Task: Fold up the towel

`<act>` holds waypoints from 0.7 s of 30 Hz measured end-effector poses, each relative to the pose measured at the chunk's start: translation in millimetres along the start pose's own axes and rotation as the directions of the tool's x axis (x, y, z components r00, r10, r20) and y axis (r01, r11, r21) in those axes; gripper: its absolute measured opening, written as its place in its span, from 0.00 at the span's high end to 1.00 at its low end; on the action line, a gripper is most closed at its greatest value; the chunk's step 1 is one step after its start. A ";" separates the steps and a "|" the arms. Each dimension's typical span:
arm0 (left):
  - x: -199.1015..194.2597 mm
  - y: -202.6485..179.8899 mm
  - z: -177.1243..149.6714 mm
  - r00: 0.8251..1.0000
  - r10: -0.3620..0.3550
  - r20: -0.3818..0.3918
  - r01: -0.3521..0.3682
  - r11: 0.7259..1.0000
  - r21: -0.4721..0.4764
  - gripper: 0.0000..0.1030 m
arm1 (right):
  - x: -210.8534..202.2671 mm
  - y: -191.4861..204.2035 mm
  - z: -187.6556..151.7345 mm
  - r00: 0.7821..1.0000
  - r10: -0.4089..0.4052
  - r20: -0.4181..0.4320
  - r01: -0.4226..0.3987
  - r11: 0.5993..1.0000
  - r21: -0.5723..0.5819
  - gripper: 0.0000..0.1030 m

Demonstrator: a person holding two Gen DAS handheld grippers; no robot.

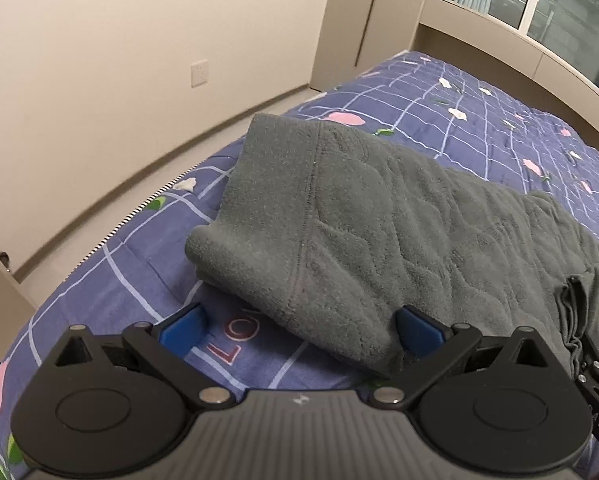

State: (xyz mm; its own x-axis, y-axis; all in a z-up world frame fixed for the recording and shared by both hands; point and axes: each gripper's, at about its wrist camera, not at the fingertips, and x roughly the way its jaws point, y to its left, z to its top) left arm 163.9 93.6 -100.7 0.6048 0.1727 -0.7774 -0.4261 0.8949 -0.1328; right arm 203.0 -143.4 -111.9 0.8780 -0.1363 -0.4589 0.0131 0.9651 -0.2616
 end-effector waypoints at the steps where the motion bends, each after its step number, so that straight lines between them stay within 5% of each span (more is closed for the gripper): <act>1: -0.3 -0.4 0.2 1.000 0.000 0.003 0.000 1.000 -0.003 0.00 | -0.2 -0.4 -0.2 1.000 0.000 0.000 0.000 1.000 0.001 0.00; 11: -2.4 21.9 7.7 0.984 -0.180 0.017 0.180 0.967 -0.179 0.02 | -0.2 0.0 -0.2 1.000 0.001 0.000 -0.001 1.000 0.001 0.00; 19: -0.3 47.5 -3.7 0.982 -0.150 0.115 0.183 0.908 -0.377 0.42 | 0.2 -0.1 -0.3 1.000 0.003 0.000 -0.003 1.000 0.003 0.00; 21: 0.1 52.0 -7.1 0.980 -0.153 0.130 0.194 0.888 -0.416 0.43 | 0.2 -0.1 -0.3 1.000 0.004 0.000 -0.004 1.000 0.005 0.00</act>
State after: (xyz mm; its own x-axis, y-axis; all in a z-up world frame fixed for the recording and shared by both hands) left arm 137.0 137.3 -112.1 0.7452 0.0859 -0.6612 -0.5413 0.6570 -0.5247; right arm 203.0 -143.6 -112.3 0.8780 -0.1325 -0.4600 0.0122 0.9668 -0.2552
